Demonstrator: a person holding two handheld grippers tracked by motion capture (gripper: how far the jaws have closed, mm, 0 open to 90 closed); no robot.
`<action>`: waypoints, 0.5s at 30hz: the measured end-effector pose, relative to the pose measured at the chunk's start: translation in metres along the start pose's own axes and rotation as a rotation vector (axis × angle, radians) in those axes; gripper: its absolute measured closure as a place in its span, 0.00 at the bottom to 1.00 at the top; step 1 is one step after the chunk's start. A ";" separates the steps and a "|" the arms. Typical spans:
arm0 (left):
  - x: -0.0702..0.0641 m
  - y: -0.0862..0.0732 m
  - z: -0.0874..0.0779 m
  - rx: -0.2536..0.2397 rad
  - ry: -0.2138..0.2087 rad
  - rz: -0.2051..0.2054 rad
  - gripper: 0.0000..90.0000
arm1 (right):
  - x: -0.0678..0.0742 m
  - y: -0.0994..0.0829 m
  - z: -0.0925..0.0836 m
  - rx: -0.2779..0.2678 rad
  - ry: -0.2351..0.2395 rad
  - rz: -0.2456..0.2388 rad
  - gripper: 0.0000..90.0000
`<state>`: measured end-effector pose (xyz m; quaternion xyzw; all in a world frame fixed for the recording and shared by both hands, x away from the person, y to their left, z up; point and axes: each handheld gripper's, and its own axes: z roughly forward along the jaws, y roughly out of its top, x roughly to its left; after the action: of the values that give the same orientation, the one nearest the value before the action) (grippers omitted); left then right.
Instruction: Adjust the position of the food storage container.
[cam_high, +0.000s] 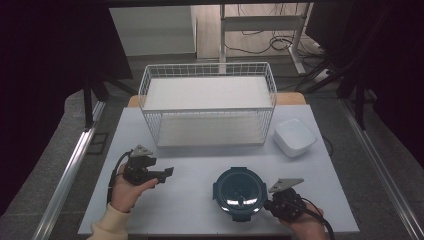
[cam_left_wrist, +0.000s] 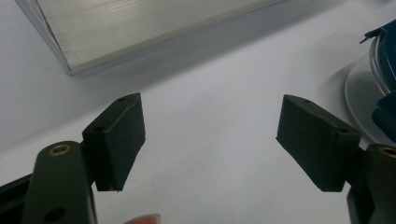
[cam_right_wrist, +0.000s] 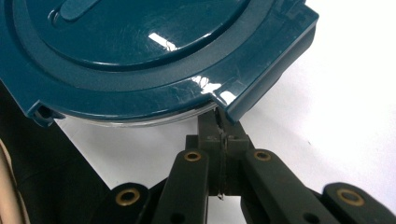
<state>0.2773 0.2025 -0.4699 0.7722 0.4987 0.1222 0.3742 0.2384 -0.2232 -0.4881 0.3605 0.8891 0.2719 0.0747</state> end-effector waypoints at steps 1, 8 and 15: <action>0.000 0.000 0.000 0.000 0.000 0.000 0.26 | 0.000 0.000 0.000 0.000 0.000 0.000 0.99; 0.002 0.000 0.000 0.006 0.002 -0.006 0.26 | 0.002 0.011 0.006 -0.006 -0.006 0.005 1.00; 0.003 0.000 0.000 0.006 -0.001 -0.010 0.26 | 0.005 0.021 0.012 0.003 -0.009 -0.018 1.00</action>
<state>0.2787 0.2048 -0.4710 0.7708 0.5029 0.1185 0.3728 0.2513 -0.2027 -0.4869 0.3540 0.8923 0.2682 0.0806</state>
